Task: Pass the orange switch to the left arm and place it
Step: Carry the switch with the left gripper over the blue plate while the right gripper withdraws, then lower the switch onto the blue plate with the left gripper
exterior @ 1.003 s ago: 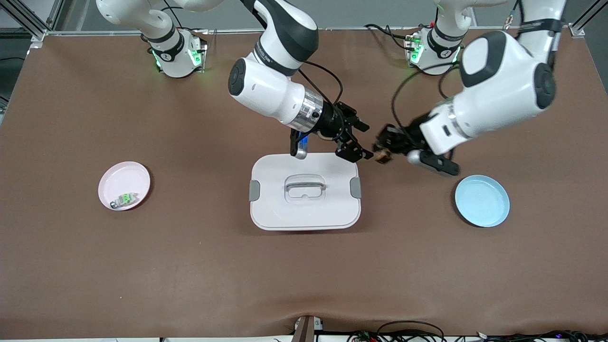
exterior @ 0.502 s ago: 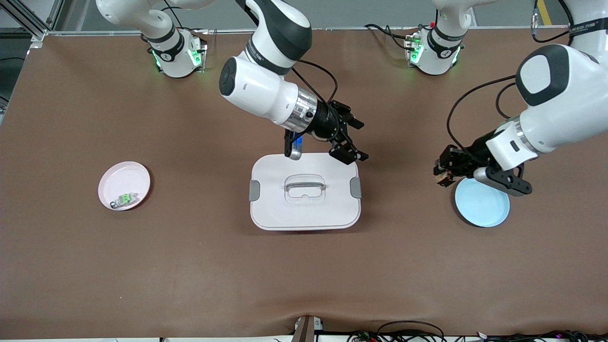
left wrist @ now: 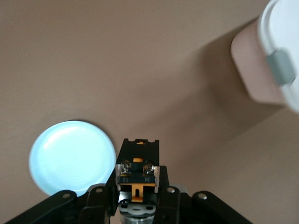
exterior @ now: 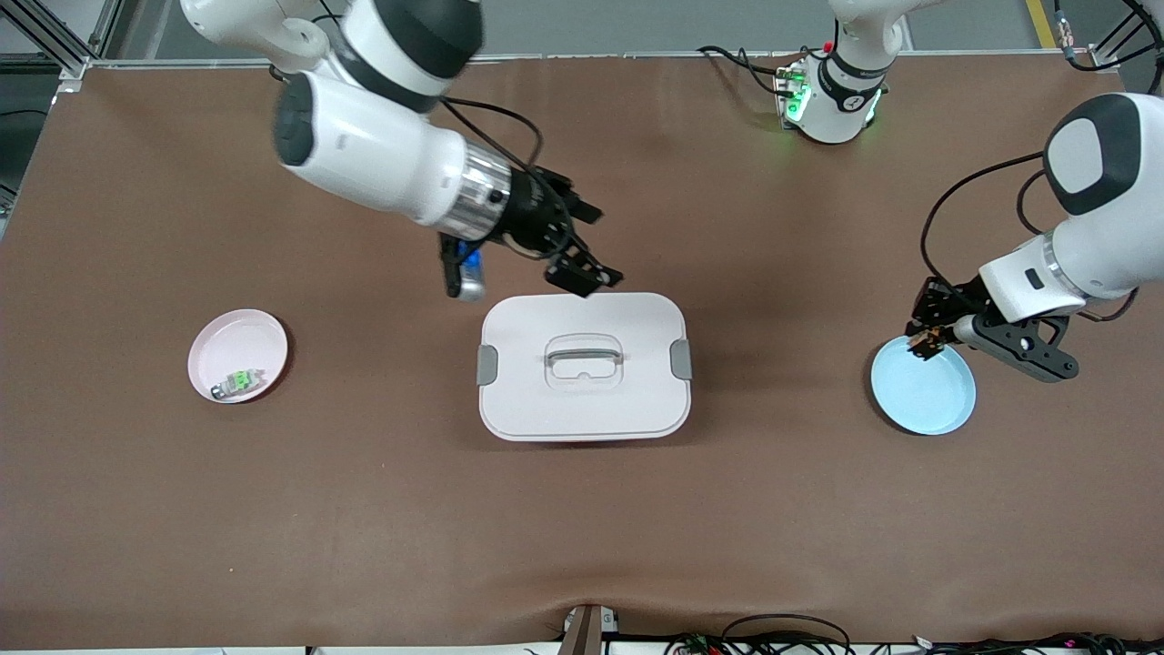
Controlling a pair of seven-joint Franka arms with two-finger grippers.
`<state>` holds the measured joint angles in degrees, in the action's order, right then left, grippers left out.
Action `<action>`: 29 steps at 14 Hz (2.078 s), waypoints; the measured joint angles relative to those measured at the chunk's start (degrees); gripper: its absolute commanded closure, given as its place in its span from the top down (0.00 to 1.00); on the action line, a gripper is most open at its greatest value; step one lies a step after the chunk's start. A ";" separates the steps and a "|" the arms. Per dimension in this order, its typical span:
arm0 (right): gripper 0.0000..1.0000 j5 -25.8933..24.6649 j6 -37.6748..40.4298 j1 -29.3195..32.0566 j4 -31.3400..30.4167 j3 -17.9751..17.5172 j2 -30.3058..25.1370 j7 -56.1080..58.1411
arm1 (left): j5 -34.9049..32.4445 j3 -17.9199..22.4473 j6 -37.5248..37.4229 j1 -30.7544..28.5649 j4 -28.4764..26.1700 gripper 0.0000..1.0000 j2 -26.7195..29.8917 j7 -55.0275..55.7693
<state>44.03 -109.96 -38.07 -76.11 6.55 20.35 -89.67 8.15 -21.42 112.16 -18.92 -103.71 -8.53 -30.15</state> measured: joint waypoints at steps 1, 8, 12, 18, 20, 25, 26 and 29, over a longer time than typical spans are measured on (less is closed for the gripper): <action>1.00 -0.35 4.25 1.73 -0.03 0.07 -1.17 2.91 | -0.42 0.00 -0.10 -0.80 -0.07 0.00 -0.46 -3.23; 1.00 -15.34 26.24 13.39 -0.43 0.26 -6.21 32.83 | -10.33 0.07 3.78 -6.88 -0.30 0.00 -8.01 -30.24; 1.00 -23.57 27.36 15.84 -5.35 0.24 -10.02 47.58 | -11.78 0.09 9.41 -8.71 -0.45 0.00 -14.22 -44.78; 1.00 -34.42 27.15 21.45 -12.19 0.30 -15.08 66.70 | -25.10 -0.73 18.51 -8.01 -0.44 0.00 -22.26 -52.85; 1.00 -36.51 26.98 23.23 -12.90 0.29 -15.68 70.78 | -27.05 -0.81 19.87 -6.79 -0.42 0.00 -23.61 -52.85; 1.00 -38.63 25.36 29.00 -13.52 0.31 -16.03 82.28 | -27.79 -0.80 20.77 -6.53 -0.94 0.00 -25.49 -52.88; 1.00 -38.81 24.93 30.50 -13.75 0.32 -16.03 84.43 | -28.92 -0.79 21.88 -6.57 -1.62 0.00 -25.60 -52.87; 1.00 -40.41 24.59 34.05 -13.91 0.33 -16.04 88.57 | -29.90 -0.74 24.95 -6.78 -4.05 0.00 -25.73 -52.87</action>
<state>3.61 -85.37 -4.02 -90.02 6.88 4.31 -1.10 -21.75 -22.15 137.11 -25.70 -107.76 -34.26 -83.03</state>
